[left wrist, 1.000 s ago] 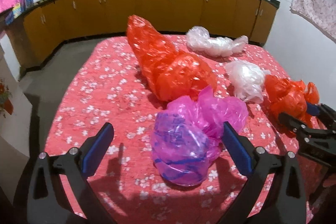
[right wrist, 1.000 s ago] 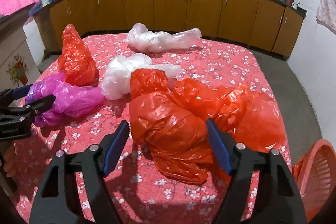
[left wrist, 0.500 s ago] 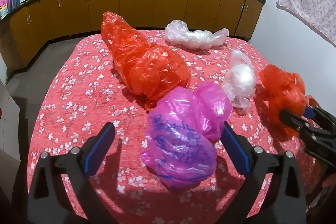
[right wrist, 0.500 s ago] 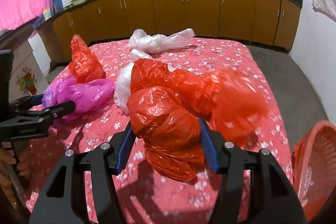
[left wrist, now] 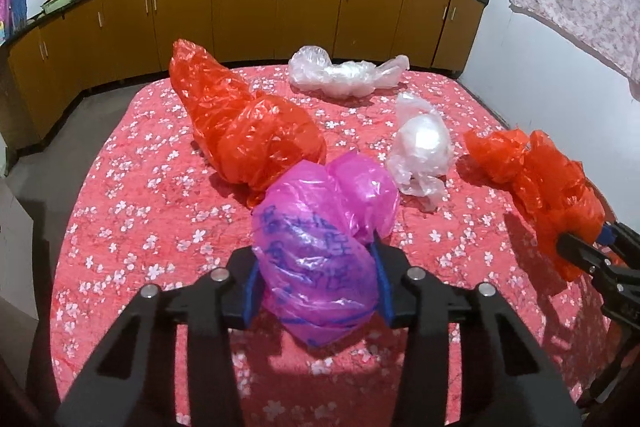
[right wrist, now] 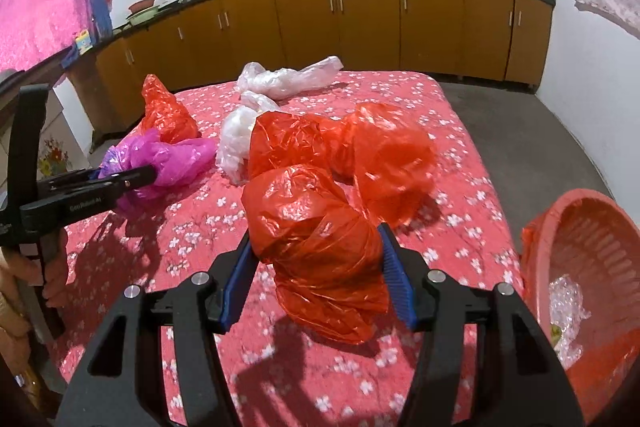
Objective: Collect trash
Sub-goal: 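Grasp the magenta bag with the left tool while the right grasps the red bag, then carry both bags over the orange basket and open both tools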
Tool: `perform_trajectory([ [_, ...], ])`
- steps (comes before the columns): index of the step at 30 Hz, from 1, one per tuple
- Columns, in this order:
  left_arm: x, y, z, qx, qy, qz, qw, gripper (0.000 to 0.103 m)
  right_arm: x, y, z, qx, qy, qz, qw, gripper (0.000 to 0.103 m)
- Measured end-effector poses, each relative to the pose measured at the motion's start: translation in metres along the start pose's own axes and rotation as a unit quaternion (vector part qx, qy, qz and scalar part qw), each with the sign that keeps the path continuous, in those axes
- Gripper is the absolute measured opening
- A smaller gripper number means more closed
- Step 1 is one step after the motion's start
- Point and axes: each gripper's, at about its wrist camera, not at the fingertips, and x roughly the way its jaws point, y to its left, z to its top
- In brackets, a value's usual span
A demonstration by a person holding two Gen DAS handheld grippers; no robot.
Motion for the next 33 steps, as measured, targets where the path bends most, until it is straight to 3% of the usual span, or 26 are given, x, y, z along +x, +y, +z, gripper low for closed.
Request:
perform_trajectory([
  [10,-0.048,-0.025,0.002,0.015,-0.039,-0.026,0.9988,0.043,-0.038,-0.016,-0.005,0.022,-0.031,-0.016,0.999,0.059],
  [17,-0.078,-0.075,0.005,0.046,-0.062,-0.072,0.9944,0.043,-0.076,-0.048,-0.012,0.059,-0.061,-0.055,0.995,0.059],
  [22,-0.089,-0.121,0.006,0.075,-0.072,-0.102,0.9893,0.043,-0.106,-0.078,-0.020,0.089,-0.081,-0.105,0.987,0.059],
  [33,-0.086,-0.221,-0.001,0.126,-0.069,-0.160,0.9766,0.043,-0.155,-0.142,-0.054,0.174,-0.099,-0.210,0.957,0.059],
])
